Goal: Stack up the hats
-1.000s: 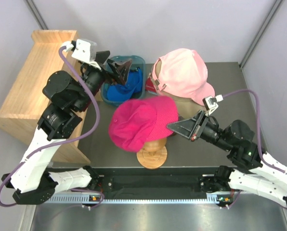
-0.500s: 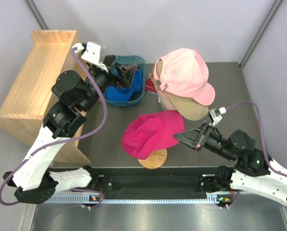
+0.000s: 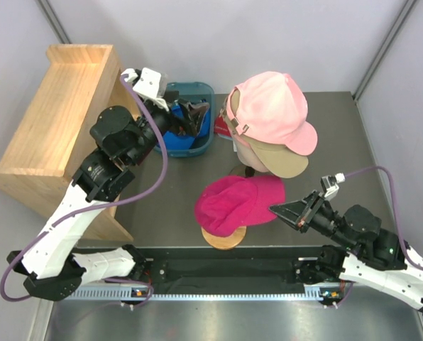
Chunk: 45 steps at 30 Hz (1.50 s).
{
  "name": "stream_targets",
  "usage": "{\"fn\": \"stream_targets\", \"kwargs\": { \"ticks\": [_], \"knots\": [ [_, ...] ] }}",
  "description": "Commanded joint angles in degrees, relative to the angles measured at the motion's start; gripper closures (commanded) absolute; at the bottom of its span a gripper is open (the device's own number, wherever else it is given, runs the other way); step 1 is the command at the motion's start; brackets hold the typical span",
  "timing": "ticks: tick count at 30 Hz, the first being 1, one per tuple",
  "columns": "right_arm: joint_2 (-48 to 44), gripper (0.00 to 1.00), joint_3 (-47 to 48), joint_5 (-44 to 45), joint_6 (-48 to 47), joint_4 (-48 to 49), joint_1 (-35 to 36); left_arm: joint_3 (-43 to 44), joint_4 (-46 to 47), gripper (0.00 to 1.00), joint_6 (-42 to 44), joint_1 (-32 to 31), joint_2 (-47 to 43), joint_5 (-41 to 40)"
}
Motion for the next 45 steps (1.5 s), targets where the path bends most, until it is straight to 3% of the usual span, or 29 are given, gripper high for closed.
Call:
{"fn": "stream_targets", "kwargs": {
  "ticks": [1,6,16,19,23,28,31,38,41,45],
  "knots": [
    [-2.72,1.00,-0.72,2.96,1.59,-4.22,0.52,-1.66,2.27,0.11,-1.22,-0.11,-0.57,1.90],
    [-5.18,1.00,0.33,6.66,2.56,-14.24,0.52,-5.00,1.65,0.11,-3.49,-0.11,-1.01,4.17],
    [-6.60,1.00,0.60,10.97,3.79,-22.33,0.61,-16.41,-0.02,0.14,-12.99,-0.19,-3.91,12.61],
    [-5.81,0.91,0.42,11.06,4.05,-23.48,0.52,-20.10,-1.07,0.14,-14.83,-0.10,-4.96,15.68],
    [-4.57,0.61,0.86,11.23,4.06,-24.01,0.61,-24.07,-2.48,0.15,-16.42,-0.19,-6.72,17.45],
    [-3.96,0.34,2.18,12.64,3.88,-24.72,0.52,-27.23,-4.50,0.15,-16.33,-0.19,-8.48,17.98],
    [-3.78,0.25,2.53,13.34,3.88,-24.80,0.52,-29.17,-5.03,0.15,-17.47,-0.19,-9.27,19.21],
    [-3.08,0.15,4.20,15.28,4.76,-27.26,0.52,-30.14,-5.21,0.14,-17.30,-0.19,-10.15,17.02],
    [-2.99,0.15,4.29,16.07,4.93,-27.61,0.52,-28.74,-5.47,0.12,-16.07,-0.10,-8.49,10.70],
    [-2.99,0.15,4.90,17.82,5.28,-28.40,0.52,-22.52,-8.88,0.10,-13.79,0.16,-2.78,-3.86]
  ]
}}
